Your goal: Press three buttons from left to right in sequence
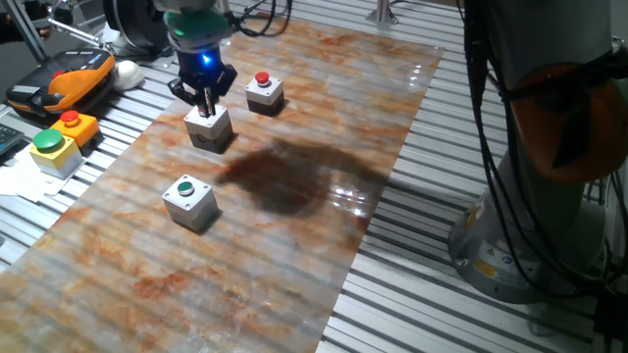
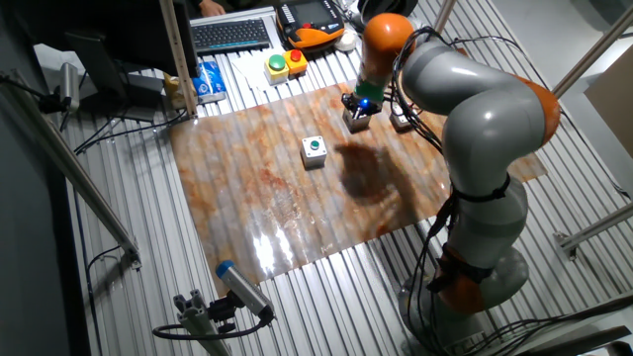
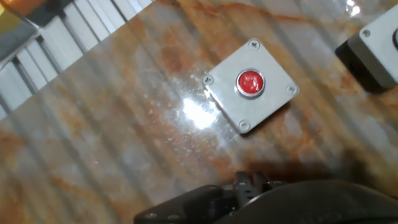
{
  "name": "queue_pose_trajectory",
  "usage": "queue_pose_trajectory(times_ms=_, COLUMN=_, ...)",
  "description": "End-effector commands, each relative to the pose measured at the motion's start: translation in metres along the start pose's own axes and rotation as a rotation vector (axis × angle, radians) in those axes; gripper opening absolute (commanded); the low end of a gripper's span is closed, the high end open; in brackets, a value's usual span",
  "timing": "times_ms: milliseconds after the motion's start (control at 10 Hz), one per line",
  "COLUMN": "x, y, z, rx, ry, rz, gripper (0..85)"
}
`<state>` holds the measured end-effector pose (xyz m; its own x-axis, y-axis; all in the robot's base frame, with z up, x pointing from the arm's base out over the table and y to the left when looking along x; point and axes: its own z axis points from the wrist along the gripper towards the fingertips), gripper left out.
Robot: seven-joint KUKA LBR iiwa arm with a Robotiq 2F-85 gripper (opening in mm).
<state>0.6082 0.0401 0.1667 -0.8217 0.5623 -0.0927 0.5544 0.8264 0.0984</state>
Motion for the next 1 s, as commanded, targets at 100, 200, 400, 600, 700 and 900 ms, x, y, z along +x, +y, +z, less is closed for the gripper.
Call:
queue_pose_trajectory(times_ms=100, x=0.005, y=0.0, z=0.001, rx=0.007, ry=-0.004, rz=0.0, gripper=17.0)
queue_pose_trajectory(times_ms=200, x=0.007, y=-0.001, z=0.001, rx=0.016, ry=-0.007, rz=-0.001, gripper=17.0)
queue_pose_trajectory(times_ms=400, x=0.015, y=-0.004, z=0.005, rx=0.043, ry=-0.023, rz=-0.012, gripper=17.0)
queue_pose_trajectory(times_ms=600, x=0.024, y=-0.005, z=0.007, rx=0.044, ry=-0.034, rz=-0.008, gripper=17.0)
queue_pose_trajectory(times_ms=700, x=0.026, y=-0.001, z=0.006, rx=0.051, ry=-0.037, rz=0.003, gripper=17.0)
queue_pose_trajectory(times_ms=900, x=0.027, y=0.0, z=0.004, rx=0.049, ry=-0.036, rz=0.003, gripper=17.0)
